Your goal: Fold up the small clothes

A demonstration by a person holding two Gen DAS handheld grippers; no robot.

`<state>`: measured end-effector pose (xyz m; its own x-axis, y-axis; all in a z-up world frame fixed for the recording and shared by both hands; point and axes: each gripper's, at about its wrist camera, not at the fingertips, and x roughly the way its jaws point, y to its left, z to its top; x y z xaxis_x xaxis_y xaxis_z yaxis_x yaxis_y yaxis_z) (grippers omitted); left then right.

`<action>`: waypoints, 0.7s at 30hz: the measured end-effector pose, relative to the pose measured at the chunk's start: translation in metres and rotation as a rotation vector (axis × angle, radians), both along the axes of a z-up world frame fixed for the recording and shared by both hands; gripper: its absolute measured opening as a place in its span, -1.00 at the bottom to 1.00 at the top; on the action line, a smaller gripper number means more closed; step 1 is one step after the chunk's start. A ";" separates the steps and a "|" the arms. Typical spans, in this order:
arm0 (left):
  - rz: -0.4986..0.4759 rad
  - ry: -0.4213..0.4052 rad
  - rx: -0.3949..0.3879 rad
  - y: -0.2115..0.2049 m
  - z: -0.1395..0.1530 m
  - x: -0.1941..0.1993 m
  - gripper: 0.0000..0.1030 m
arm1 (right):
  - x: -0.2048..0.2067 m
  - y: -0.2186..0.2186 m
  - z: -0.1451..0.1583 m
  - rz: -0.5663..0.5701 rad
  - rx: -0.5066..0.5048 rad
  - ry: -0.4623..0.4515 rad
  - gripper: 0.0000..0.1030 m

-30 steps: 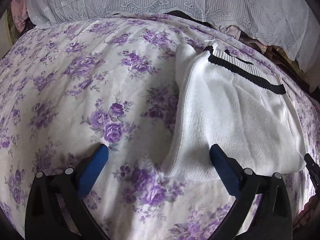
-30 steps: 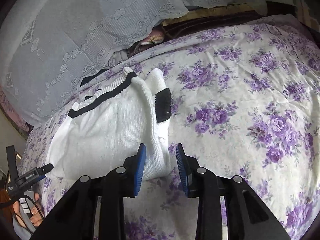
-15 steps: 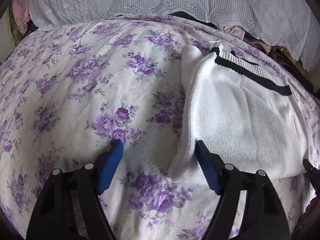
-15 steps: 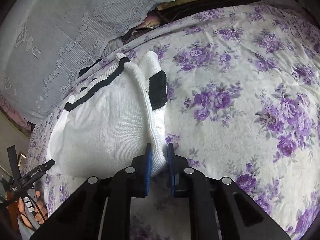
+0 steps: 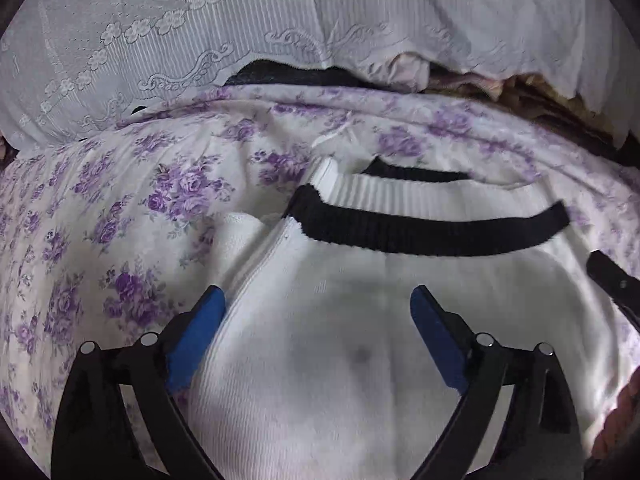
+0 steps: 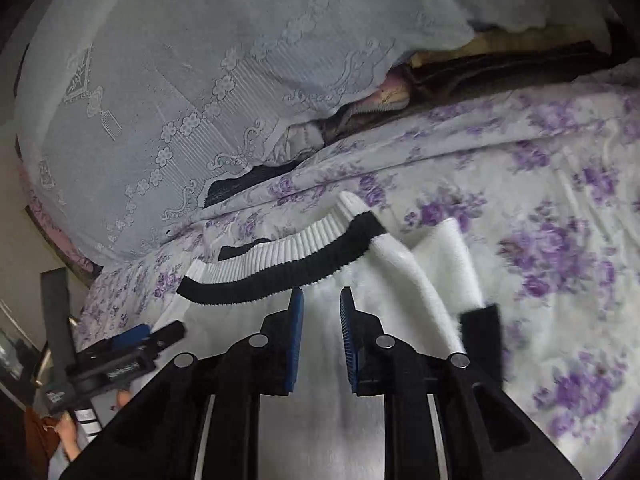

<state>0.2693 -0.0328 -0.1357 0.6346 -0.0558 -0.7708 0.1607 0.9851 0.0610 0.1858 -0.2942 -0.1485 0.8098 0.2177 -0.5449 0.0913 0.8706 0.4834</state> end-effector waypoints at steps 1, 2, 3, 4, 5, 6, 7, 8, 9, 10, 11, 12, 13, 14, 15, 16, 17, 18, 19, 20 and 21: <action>0.042 0.016 0.028 0.005 -0.010 0.009 0.89 | 0.003 -0.003 -0.008 -0.059 -0.036 0.027 -0.68; 0.065 0.045 -0.025 0.017 -0.018 0.017 0.92 | 0.004 -0.014 -0.017 -0.103 -0.018 0.037 -1.00; 0.078 0.094 -0.160 0.036 -0.022 0.023 0.92 | 0.000 -0.031 -0.027 -0.128 0.089 0.034 -1.00; 0.123 0.119 -0.248 0.055 -0.023 0.026 0.92 | -0.006 -0.048 -0.033 -0.163 0.186 0.024 -1.00; 0.169 0.125 -0.313 0.073 -0.022 0.026 0.92 | -0.013 -0.059 -0.036 -0.186 0.241 0.008 -1.00; 0.189 0.115 -0.356 0.086 -0.020 0.024 0.92 | -0.020 -0.066 -0.035 -0.221 0.242 0.000 -1.00; 0.200 0.105 -0.383 0.095 -0.016 0.019 0.90 | -0.028 -0.068 -0.033 -0.238 0.236 -0.015 -0.94; 0.197 0.095 -0.411 0.102 -0.013 0.012 0.90 | -0.035 -0.067 -0.031 -0.225 0.243 -0.033 -0.89; 0.179 0.082 -0.440 0.107 -0.009 0.002 0.90 | -0.041 -0.063 -0.027 -0.190 0.260 -0.056 -0.89; 0.159 0.068 -0.456 0.109 -0.006 -0.007 0.90 | -0.046 -0.055 -0.022 -0.156 0.262 -0.079 -0.89; 0.132 0.056 -0.462 0.107 -0.002 -0.017 0.90 | -0.051 -0.046 -0.015 -0.127 0.242 -0.102 -0.89; 0.098 0.045 -0.452 0.101 0.001 -0.026 0.90 | -0.055 -0.031 -0.007 -0.090 0.200 -0.124 -0.89; 0.062 0.039 -0.430 0.091 0.004 -0.034 0.90 | -0.059 -0.017 -0.001 -0.054 0.150 -0.134 -0.89; 0.018 0.041 -0.399 0.080 0.006 -0.040 0.90 | -0.061 -0.001 0.002 -0.013 0.095 -0.128 -0.88; -0.018 0.046 -0.357 0.068 0.006 -0.047 0.90 | -0.060 0.010 0.001 0.020 0.059 -0.103 -0.75; -0.030 0.047 -0.284 0.055 0.002 -0.051 0.91 | -0.057 0.018 -0.006 0.038 0.032 -0.056 -0.60; -0.018 0.056 -0.185 0.045 -0.006 -0.052 0.91 | -0.052 0.022 -0.017 0.029 0.004 0.016 -0.36; -0.002 0.085 -0.106 0.037 -0.018 -0.047 0.92 | -0.048 0.020 -0.026 0.027 0.007 0.050 -0.58; -0.003 0.114 -0.133 0.042 -0.027 -0.045 0.92 | -0.051 0.013 -0.026 0.011 0.044 0.042 -0.65; 0.016 0.126 -0.202 0.053 -0.026 -0.046 0.92 | -0.055 0.006 -0.025 -0.002 0.084 0.035 -0.69; 0.034 0.145 -0.252 0.062 -0.023 -0.047 0.92 | -0.062 0.000 -0.024 -0.023 0.100 0.020 -0.66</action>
<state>0.2221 0.0297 -0.1590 0.5239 -0.2376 -0.8180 0.1164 0.9713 -0.2076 0.1239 -0.2940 -0.1722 0.8040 0.2538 -0.5377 0.1211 0.8155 0.5659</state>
